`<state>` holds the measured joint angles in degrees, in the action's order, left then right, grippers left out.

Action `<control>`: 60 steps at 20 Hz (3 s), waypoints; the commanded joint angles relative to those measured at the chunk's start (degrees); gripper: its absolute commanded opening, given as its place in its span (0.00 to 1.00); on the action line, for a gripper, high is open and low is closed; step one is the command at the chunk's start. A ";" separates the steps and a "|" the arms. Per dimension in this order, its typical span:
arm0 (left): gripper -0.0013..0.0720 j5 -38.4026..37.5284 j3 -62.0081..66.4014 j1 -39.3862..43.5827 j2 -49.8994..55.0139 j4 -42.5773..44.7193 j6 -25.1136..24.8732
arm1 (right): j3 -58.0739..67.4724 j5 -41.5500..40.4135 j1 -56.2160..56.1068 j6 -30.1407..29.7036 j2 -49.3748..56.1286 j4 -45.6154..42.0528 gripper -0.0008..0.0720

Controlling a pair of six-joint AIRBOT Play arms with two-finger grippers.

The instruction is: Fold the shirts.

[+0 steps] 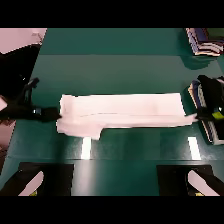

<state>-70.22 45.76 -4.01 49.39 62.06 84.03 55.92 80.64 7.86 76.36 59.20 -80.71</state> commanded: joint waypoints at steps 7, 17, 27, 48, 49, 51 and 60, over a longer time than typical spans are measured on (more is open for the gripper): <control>0.06 22.69 12.57 -0.02 26.36 -2.82 -7.10 | 19.37 -7.04 -1.57 0.61 27.78 13.79 0.03; 0.69 12.70 15.54 -0.07 26.51 -5.53 -6.51 | 15.23 -3.89 6.56 -5.95 28.11 18.27 0.52; 0.06 15.74 15.50 10.38 26.62 -6.67 -6.47 | 4.87 -5.05 13.07 -13.51 34.29 34.21 0.68; 0.06 17.66 42.51 35.91 57.33 -8.63 1.46 | 40.35 -1.53 -19.76 -6.71 19.39 45.11 0.03; 0.06 17.66 42.51 35.91 57.33 -8.37 1.46 | 41.00 -2.27 -21.38 -6.71 19.43 45.11 0.03; 0.06 17.97 42.56 35.91 57.33 -8.31 1.40 | 41.92 -3.45 -24.39 -6.73 19.71 45.09 0.03; 0.06 9.42 44.44 17.22 40.98 3.41 1.42 | 53.51 -9.27 -45.62 -6.75 34.47 45.18 0.03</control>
<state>-56.34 90.00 20.56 97.23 58.41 85.49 104.79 74.76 -30.00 69.60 88.03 -35.57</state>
